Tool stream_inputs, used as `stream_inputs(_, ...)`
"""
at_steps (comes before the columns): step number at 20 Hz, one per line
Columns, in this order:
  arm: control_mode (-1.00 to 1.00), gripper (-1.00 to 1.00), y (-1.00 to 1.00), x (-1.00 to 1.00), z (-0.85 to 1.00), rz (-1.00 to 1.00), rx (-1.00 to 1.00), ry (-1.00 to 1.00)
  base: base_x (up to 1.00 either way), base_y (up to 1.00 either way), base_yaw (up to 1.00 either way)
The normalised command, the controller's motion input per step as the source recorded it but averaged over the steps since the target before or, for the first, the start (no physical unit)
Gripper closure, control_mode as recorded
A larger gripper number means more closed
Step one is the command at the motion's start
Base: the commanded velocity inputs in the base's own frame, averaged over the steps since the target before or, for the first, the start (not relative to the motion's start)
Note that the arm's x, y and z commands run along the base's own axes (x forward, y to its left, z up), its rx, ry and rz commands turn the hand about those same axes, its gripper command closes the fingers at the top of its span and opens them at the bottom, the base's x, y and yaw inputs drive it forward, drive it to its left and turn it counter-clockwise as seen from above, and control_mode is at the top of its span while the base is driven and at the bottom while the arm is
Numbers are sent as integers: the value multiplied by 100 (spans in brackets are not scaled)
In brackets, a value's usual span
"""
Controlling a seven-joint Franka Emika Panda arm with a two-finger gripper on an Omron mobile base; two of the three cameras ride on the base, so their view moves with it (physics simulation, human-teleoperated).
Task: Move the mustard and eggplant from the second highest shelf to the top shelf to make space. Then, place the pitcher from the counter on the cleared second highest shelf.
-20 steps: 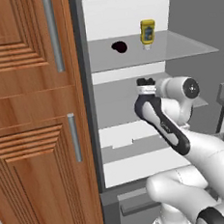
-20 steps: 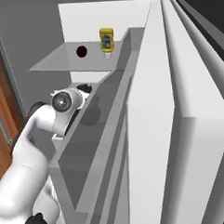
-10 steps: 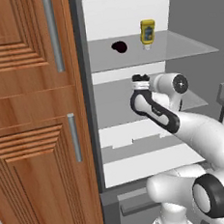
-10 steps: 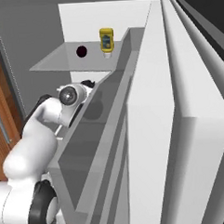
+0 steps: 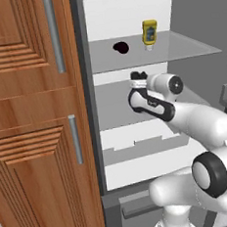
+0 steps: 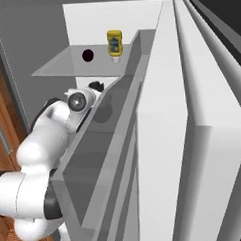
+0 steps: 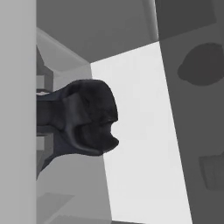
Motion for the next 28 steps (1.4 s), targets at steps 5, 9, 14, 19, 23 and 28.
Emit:
stream_inputs(5,-100,100,0,34,0,0,0,-8,0,0,0)
stream_inputs(9,-100,100,0,34,0,0,0,-3,0,0,0)
stream_inputs(14,-100,100,-4,23,-1,0,0,0,0,0,0)
stream_inputs(19,-100,100,-12,15,-11,0,0,1,0,0,0)
stream_inputs(23,-100,100,-16,20,-12,0,0,2,0,0,0)
stream_inputs(28,-100,100,-6,18,-16,0,0,4,0,0,0)
